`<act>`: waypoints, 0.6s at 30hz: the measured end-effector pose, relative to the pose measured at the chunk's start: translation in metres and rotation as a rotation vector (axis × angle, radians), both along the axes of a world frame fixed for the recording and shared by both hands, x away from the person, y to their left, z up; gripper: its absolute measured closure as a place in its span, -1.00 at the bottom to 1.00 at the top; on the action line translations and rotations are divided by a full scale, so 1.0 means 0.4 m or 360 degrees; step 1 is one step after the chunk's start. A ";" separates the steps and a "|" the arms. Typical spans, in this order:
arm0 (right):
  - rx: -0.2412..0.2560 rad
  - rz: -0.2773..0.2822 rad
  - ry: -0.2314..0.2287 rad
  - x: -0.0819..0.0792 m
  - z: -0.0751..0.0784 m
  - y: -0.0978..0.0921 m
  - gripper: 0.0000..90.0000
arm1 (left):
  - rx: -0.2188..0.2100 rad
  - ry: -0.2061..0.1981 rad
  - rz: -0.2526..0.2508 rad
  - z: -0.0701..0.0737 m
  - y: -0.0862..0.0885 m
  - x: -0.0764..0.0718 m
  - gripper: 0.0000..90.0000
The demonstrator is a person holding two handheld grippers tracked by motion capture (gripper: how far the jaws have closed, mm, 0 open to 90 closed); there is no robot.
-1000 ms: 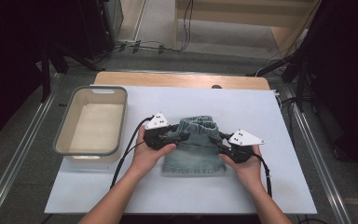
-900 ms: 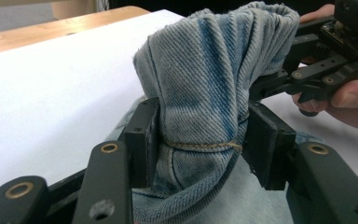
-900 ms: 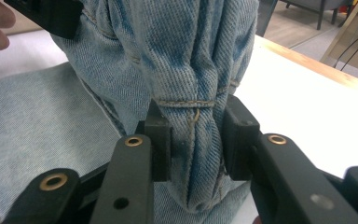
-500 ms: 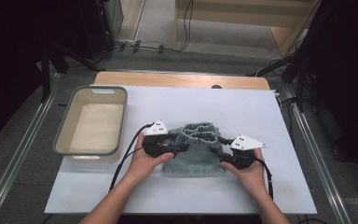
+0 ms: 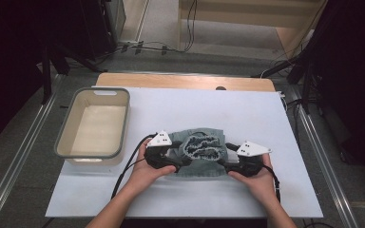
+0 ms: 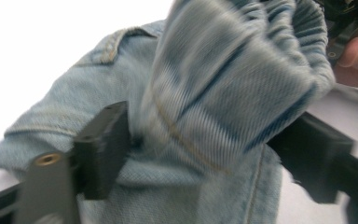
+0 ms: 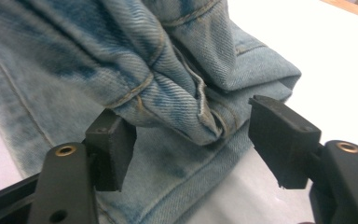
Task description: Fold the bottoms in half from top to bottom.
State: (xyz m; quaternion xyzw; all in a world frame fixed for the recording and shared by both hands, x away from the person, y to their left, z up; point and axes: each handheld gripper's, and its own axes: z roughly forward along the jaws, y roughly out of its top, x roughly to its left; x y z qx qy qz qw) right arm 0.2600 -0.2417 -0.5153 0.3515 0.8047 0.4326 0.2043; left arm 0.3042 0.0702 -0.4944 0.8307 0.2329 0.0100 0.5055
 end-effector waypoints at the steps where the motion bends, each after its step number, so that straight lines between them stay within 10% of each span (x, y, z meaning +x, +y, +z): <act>1: -0.0014 -0.0004 -0.0004 0.000 -0.001 0.000 -0.35 | 0.0000 0.0000 0.0002 -0.003 0.003 -0.005 -0.64; 14: -0.0111 -0.0043 0.0005 -0.012 -0.006 -0.021 -0.45 | 0.0075 0.0045 0.0174 -0.022 0.059 -0.042 -0.71; 18: -0.0137 -0.0037 0.0034 -0.026 -0.017 -0.033 -0.45 | 0.0076 0.0073 0.0180 -0.032 0.076 -0.054 -0.35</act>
